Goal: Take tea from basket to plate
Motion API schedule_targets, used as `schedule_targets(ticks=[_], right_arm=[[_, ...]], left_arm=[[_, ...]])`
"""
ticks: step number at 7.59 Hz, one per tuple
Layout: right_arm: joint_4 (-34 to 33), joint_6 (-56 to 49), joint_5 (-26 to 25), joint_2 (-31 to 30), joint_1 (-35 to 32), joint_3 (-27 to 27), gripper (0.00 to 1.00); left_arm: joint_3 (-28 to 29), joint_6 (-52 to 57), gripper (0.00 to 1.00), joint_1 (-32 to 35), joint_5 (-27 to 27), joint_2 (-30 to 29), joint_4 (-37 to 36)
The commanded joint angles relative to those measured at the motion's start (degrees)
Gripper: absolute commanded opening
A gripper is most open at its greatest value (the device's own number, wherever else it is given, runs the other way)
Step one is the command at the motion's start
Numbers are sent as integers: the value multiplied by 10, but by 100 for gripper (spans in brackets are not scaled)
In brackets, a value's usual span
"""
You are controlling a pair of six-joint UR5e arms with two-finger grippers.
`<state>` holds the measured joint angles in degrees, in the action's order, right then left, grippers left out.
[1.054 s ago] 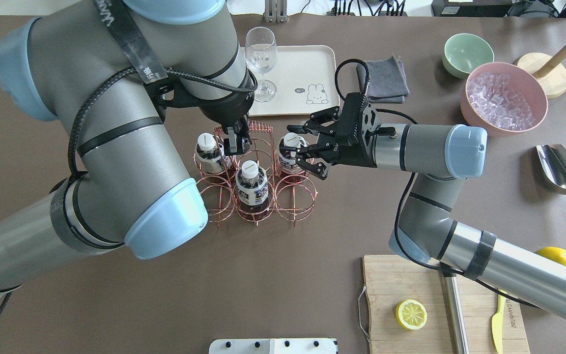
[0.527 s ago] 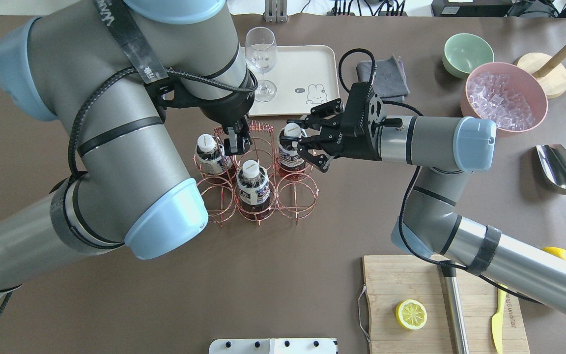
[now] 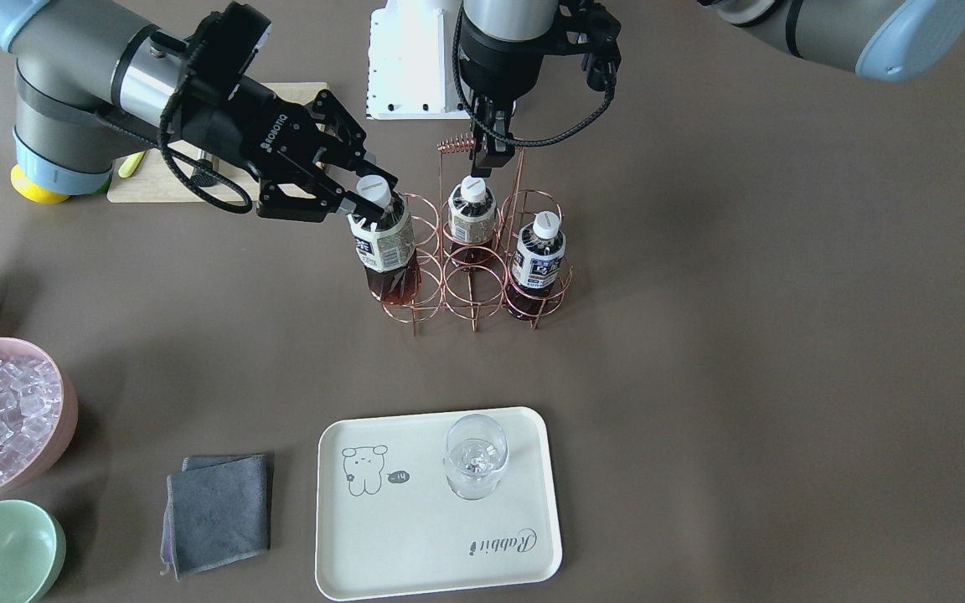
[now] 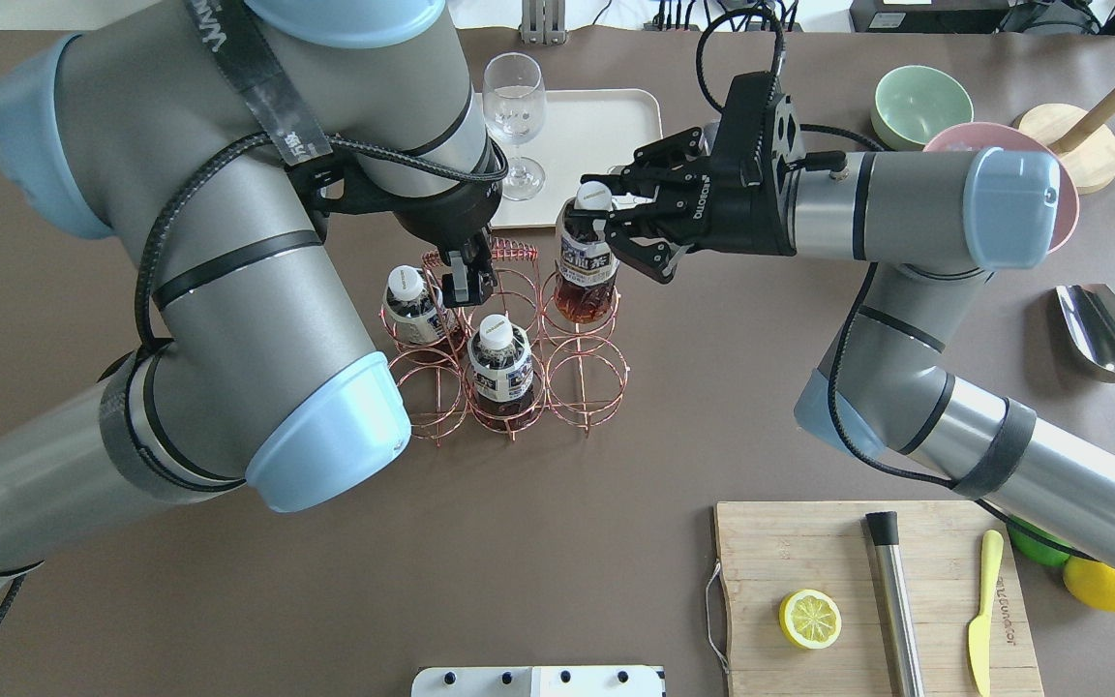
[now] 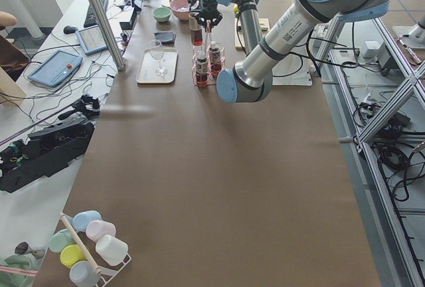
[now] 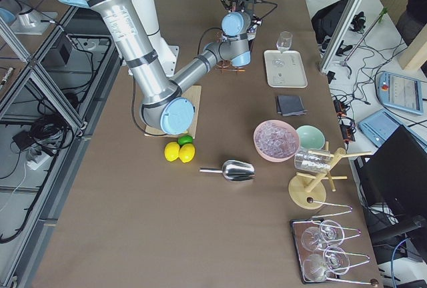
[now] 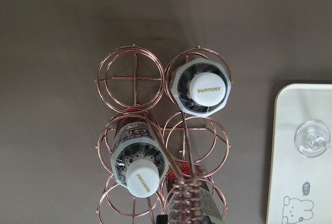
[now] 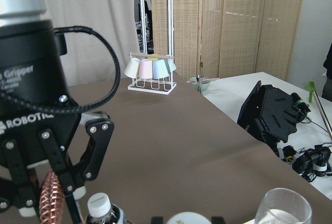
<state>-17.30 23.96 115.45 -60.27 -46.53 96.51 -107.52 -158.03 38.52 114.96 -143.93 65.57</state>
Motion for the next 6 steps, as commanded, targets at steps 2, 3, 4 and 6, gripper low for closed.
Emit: schedule_targets(ticks=[2, 3, 4, 6], right_arm=[[-37, 51, 47, 21, -96, -5, 0], [-36, 49, 43, 36, -110, -37, 0], [-34, 47, 30, 51, -119, -75, 0], [0, 46, -25, 83, -119, -172, 0]], left_arm=[[0, -3, 0, 0, 0, 0, -1], [0, -3, 0, 0, 0, 0, -1], [0, -3, 0, 0, 0, 1, -1], [-1, -2, 0, 1, 0, 5, -1]])
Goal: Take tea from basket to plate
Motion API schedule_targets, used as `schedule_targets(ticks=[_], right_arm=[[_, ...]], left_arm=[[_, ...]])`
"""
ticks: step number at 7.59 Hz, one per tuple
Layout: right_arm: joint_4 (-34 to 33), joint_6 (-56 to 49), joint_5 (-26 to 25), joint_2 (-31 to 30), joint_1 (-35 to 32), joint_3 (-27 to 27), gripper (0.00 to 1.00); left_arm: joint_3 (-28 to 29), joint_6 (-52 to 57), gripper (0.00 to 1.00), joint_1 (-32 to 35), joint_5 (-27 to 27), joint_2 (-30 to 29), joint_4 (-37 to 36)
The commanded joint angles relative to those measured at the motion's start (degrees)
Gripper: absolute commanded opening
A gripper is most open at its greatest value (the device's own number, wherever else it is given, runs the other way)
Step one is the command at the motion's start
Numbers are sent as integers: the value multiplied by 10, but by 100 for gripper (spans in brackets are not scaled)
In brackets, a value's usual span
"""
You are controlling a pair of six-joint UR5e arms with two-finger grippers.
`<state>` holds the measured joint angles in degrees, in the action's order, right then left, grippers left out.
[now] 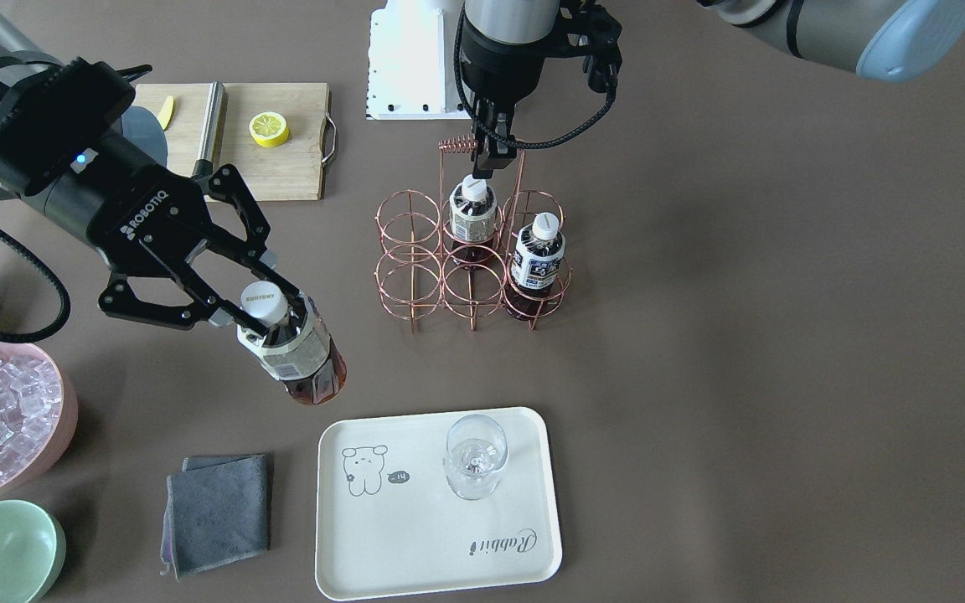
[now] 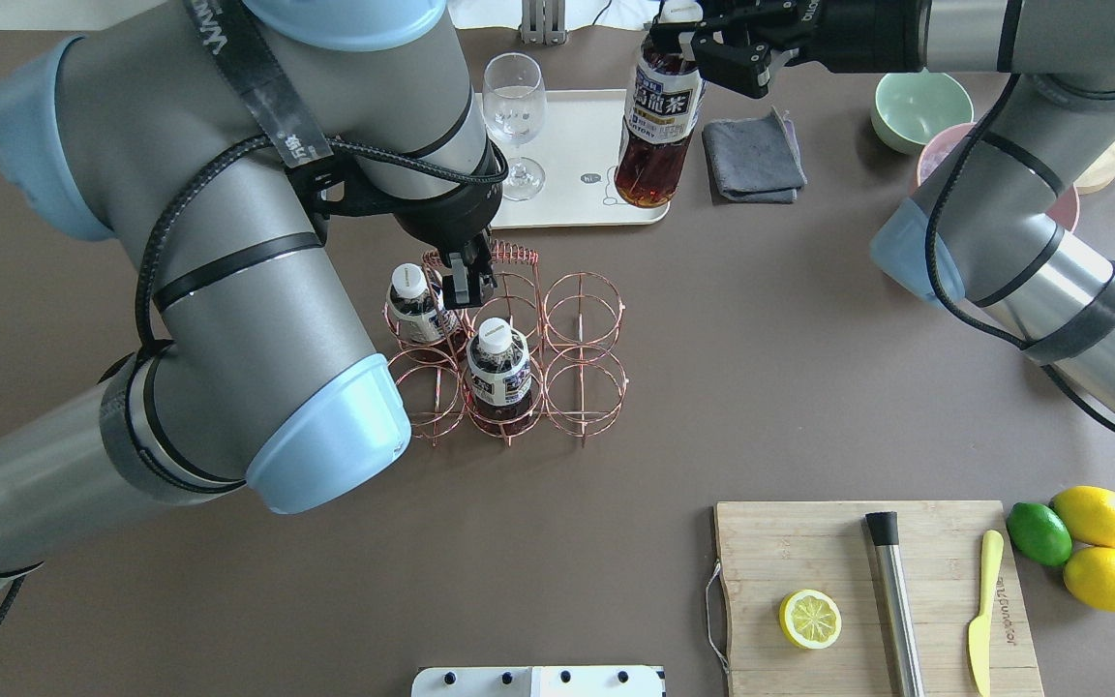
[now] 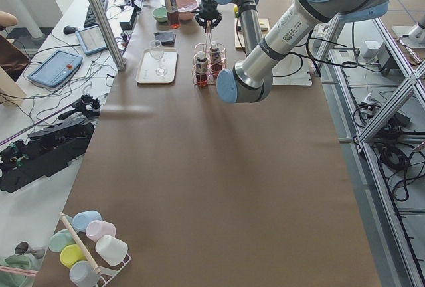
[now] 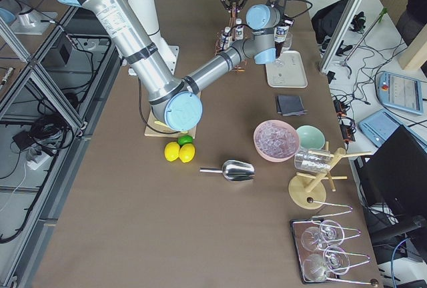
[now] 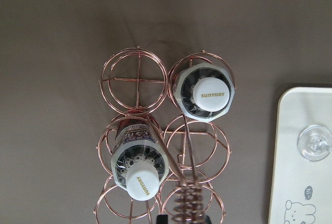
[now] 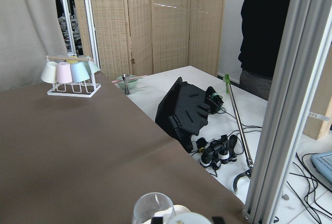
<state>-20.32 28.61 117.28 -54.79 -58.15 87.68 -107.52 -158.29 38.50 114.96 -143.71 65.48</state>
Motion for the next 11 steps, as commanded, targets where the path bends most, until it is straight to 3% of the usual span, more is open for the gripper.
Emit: schedule_targets(ticks=[1, 3, 5, 8, 9, 11], right_arm=[[60, -1, -77, 42, 5, -143, 0], [114, -1, -160, 52, 47, -216, 0], [122, -1, -220, 61, 93, -242, 0], [130, -1, -273, 66, 119, -249, 0], [162, 0, -297, 78, 130, -279, 0], [178, -1, -307, 82, 137, -293, 0]], left_arm=[[-1, 1, 0, 3, -1, 4, -2], [-22, 9, 0, 18, -1, 4, -33], [-57, 31, 0, 55, 2, 29, -58], [-73, 103, 0, 131, 32, 66, -87], [-76, 140, 0, 160, 48, 89, -87], [-96, 257, 0, 224, 69, 129, -114]])
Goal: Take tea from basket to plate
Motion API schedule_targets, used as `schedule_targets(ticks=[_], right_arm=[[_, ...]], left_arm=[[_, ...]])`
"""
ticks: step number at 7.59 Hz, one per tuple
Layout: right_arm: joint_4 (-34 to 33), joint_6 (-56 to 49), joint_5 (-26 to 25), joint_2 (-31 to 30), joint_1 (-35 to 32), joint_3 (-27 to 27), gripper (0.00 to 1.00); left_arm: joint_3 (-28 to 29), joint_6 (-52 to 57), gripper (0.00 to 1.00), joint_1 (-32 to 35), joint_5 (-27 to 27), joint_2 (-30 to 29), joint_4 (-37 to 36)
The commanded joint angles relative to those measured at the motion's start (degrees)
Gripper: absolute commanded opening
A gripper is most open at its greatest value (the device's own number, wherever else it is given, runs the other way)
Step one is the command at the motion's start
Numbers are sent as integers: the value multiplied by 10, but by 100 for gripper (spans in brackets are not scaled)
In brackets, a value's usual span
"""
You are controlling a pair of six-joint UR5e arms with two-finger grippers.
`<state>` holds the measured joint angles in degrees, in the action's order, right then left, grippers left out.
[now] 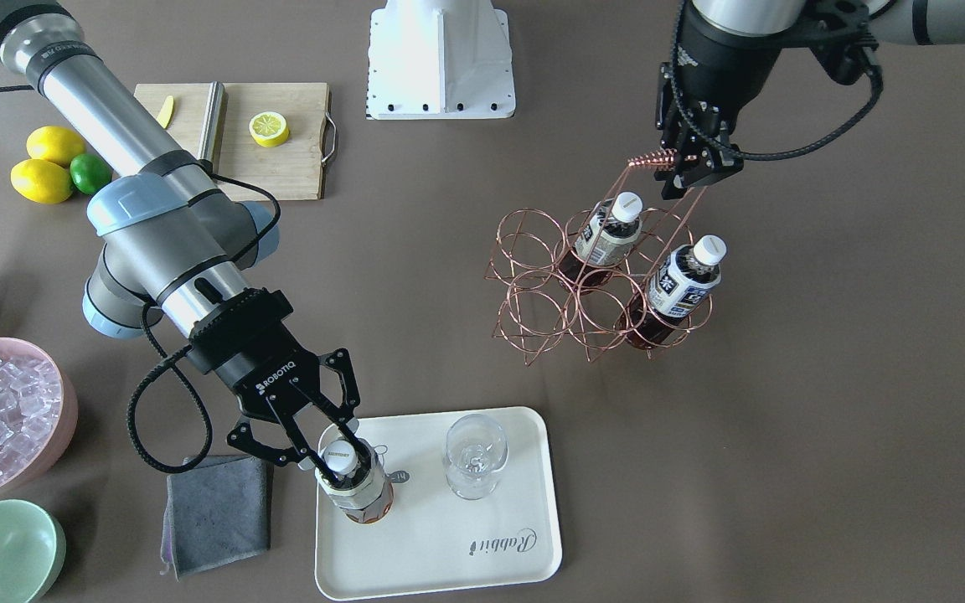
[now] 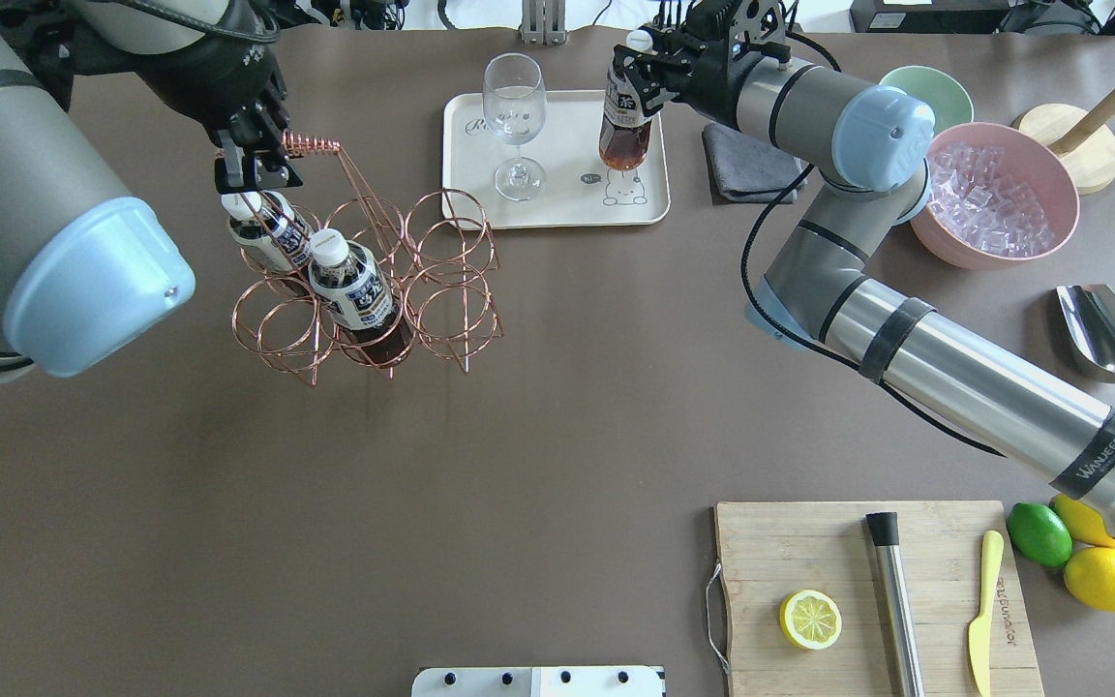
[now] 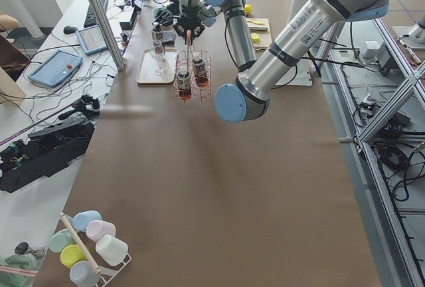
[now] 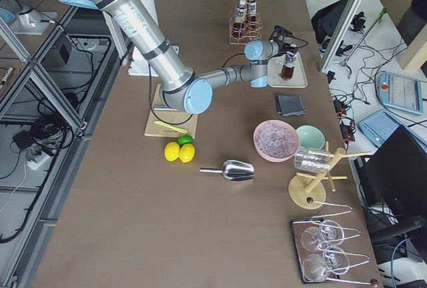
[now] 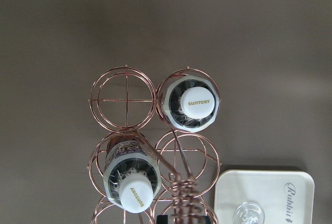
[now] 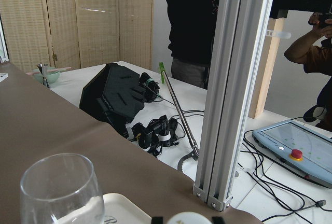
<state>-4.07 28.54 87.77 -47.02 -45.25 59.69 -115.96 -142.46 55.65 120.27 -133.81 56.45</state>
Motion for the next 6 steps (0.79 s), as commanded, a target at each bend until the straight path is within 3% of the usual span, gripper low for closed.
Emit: schedule_targets(ticks=[1, 5, 6], right_arm=[[17, -1, -12, 3, 9, -13, 0], [26, -1, -24, 0, 21, -13, 0], [26, -1, -24, -1, 22, -12, 9]], left_arm=[[-11, 166, 0, 75, 16, 47, -37], [81, 361, 0, 194, 33, 97, 1], [120, 379, 0, 217, 33, 105, 25]])
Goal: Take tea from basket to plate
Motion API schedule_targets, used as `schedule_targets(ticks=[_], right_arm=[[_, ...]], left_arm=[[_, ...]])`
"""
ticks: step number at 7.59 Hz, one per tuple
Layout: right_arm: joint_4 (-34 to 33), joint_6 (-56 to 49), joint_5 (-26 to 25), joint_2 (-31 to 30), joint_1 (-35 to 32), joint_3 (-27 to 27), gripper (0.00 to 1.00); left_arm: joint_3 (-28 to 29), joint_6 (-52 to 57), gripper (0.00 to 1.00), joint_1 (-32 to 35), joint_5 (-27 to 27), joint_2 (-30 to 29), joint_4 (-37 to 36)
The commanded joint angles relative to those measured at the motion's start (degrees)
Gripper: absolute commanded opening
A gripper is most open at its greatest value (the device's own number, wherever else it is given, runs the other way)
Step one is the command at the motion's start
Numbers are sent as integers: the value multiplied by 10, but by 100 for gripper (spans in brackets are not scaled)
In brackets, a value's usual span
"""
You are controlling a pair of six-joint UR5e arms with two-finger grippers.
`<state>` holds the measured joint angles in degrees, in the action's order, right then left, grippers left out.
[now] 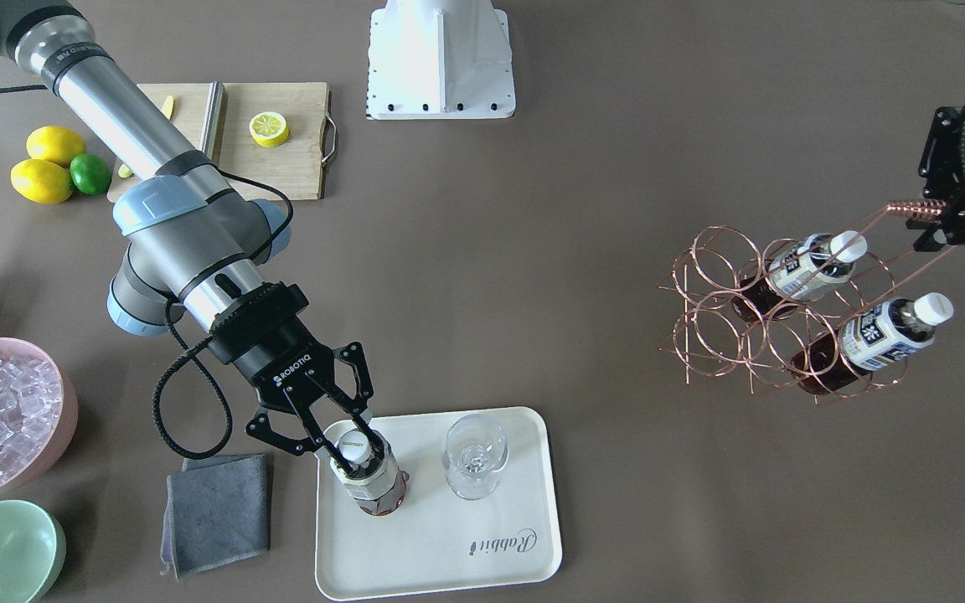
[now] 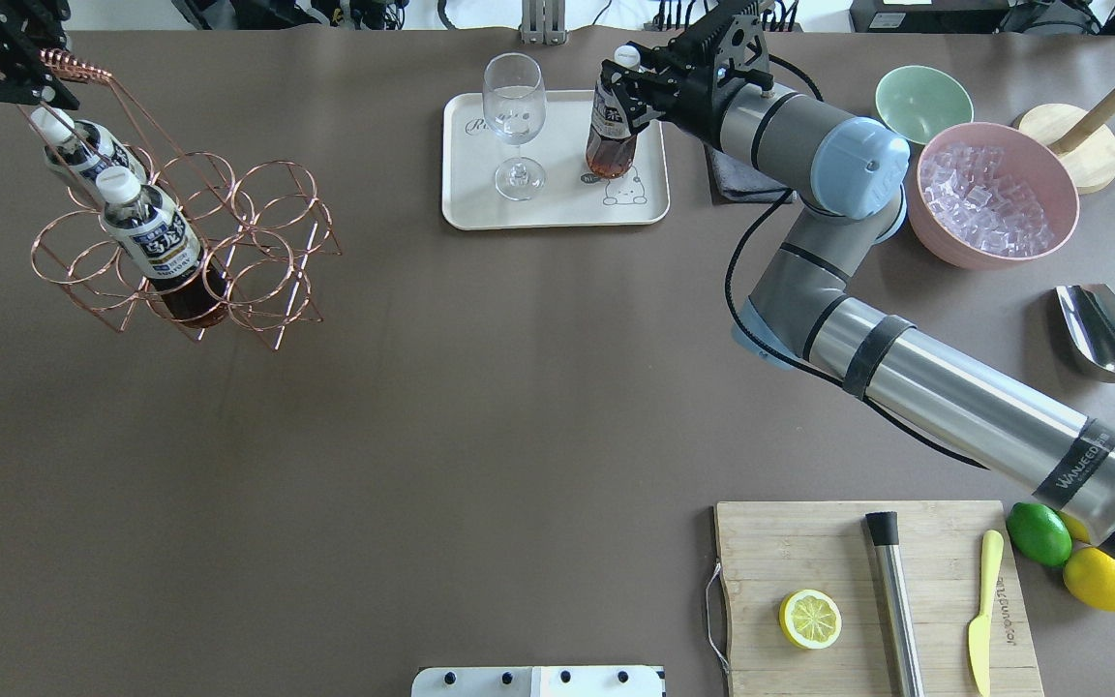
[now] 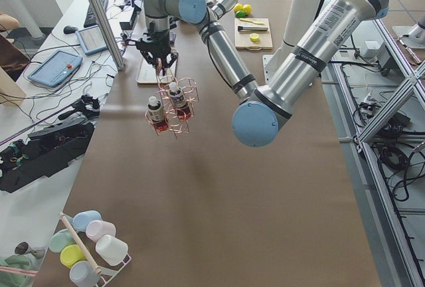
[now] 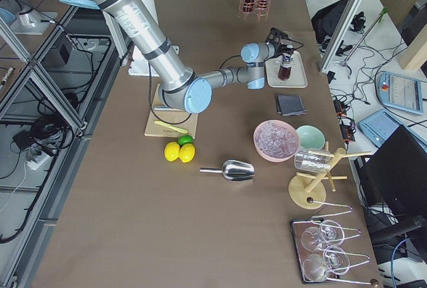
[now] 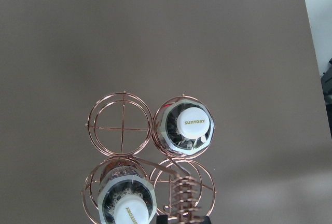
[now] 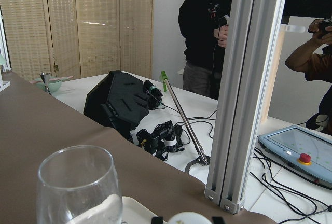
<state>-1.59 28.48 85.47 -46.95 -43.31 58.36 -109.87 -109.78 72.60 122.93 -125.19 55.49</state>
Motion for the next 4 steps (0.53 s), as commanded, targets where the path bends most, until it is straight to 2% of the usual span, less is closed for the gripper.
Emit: schedule_targets(ticks=[1, 2, 4], right_arm=[[1, 0, -1, -1, 2, 2, 69], [1, 2, 0, -2, 1, 3, 100], [-1, 1, 5, -1, -4, 5, 100]], left_arm=[[116, 51, 0, 72, 6, 20, 93], [167, 51, 0, 82, 6, 19, 147], [271, 46, 0, 105, 6, 14, 256]])
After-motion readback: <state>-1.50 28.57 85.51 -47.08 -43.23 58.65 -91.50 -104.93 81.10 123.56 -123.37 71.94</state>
